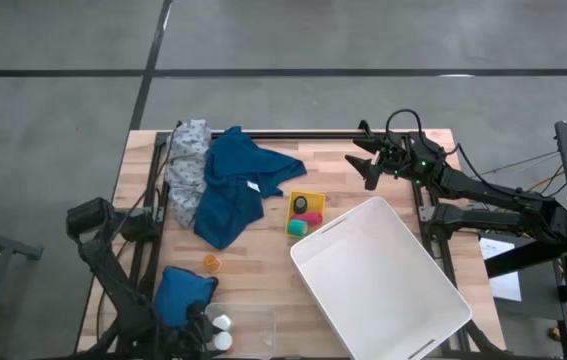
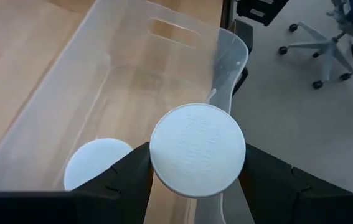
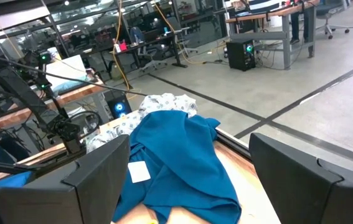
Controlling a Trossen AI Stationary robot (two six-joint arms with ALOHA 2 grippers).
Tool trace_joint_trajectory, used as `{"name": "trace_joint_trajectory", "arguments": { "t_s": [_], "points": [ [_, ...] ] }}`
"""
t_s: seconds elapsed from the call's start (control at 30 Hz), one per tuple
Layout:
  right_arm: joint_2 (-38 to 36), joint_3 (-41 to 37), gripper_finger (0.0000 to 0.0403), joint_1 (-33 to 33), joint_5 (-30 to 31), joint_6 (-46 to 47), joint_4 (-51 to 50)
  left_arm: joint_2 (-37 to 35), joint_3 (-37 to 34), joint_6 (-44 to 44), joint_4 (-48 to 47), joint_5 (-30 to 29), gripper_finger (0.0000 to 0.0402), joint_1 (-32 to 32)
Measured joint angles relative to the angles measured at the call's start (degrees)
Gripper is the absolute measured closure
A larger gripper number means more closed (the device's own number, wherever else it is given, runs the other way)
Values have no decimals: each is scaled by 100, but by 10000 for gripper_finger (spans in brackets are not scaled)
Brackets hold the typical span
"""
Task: Pick & place medical supplies in basket/bin
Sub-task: Put the right orange pill bottle into the transparent bin
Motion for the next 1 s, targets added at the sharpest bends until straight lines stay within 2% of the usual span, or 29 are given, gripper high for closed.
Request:
{"name": "trace_joint_trajectory", "arguments": {
  "t_s": [0.27, 1.0],
  "points": [
    [0, 0, 78, 0, 0, 0, 0, -9, -280, -210, 360, 130, 187, -4],
    [-2, 0, 78, 0, 0, -1, 0, -6, -401, -301, 306, 239, 187, -28]
  ]
}}
